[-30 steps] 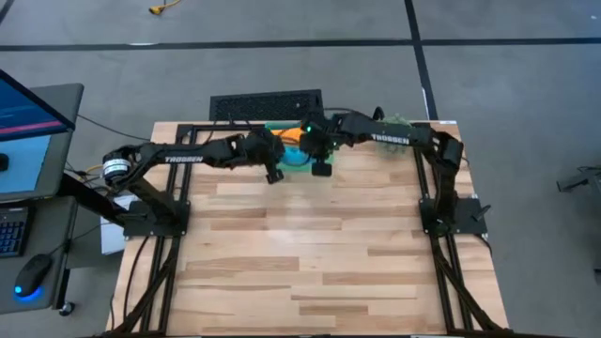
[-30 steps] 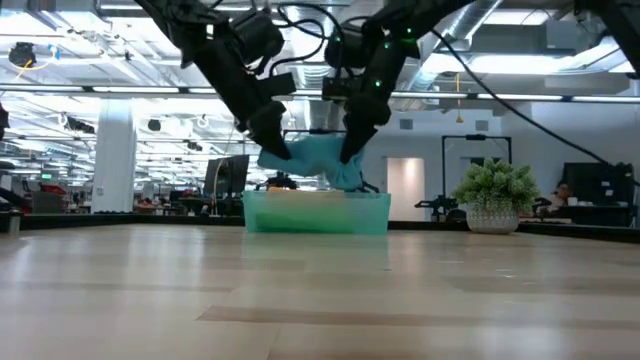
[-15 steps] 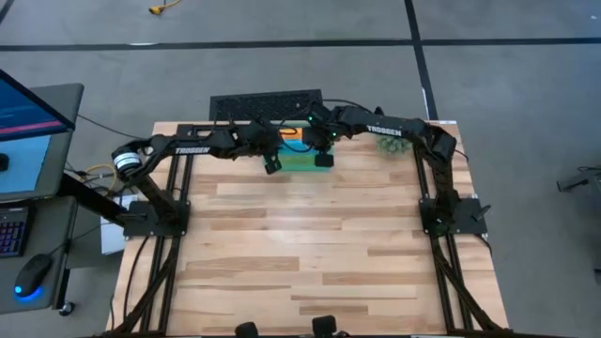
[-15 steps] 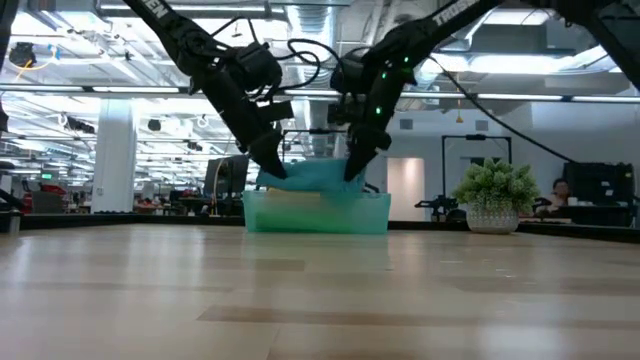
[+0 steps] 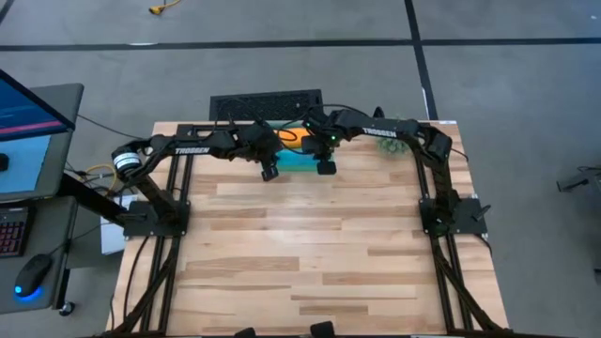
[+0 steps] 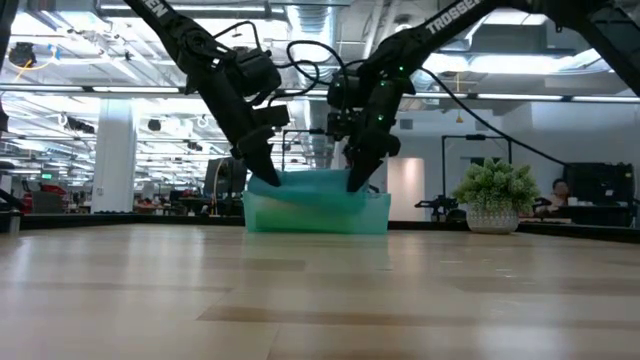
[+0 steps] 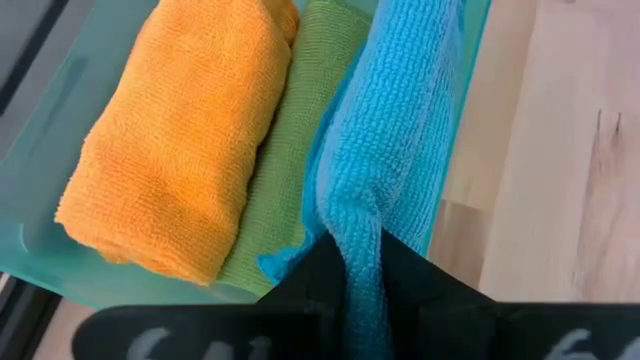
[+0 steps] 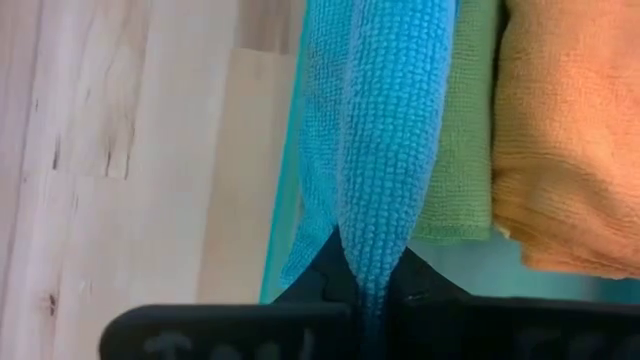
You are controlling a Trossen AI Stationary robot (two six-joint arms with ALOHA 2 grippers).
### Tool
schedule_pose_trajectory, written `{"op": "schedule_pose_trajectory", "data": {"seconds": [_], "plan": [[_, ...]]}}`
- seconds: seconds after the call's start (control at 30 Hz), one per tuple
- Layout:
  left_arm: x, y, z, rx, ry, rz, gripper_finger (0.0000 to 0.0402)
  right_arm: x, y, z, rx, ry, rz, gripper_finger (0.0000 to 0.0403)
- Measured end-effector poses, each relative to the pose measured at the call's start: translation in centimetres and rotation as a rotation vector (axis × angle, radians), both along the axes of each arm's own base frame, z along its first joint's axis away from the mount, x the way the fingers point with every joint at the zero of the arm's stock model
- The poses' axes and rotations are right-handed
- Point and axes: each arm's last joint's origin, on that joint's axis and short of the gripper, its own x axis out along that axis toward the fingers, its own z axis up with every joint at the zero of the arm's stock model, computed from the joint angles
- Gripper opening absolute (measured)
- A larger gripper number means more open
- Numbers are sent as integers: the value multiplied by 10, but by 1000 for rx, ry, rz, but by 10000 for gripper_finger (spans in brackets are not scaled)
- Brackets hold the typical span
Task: Roll microfiber towels into tight, uniform cylinder then place into a basket
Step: Put the rolled blue microfiber cloth into the blue bin
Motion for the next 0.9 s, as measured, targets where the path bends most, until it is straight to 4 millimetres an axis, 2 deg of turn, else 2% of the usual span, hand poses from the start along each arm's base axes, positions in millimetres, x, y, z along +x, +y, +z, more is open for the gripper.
{"op": "schedule_pose_trajectory", "data": {"seconds": [0.6, 0.77, 0.9], "plan": [[1, 6, 2, 41, -29, 9, 16, -6, -4, -8, 30, 11, -62, 23], [5, 9, -14, -16, -10, 0, 16, -7, -4, -8, 33, 25, -67, 18], [6, 10, -27, -59, 26, 3, 16, -4, 0, -8, 31, 23, -55, 32]]}}
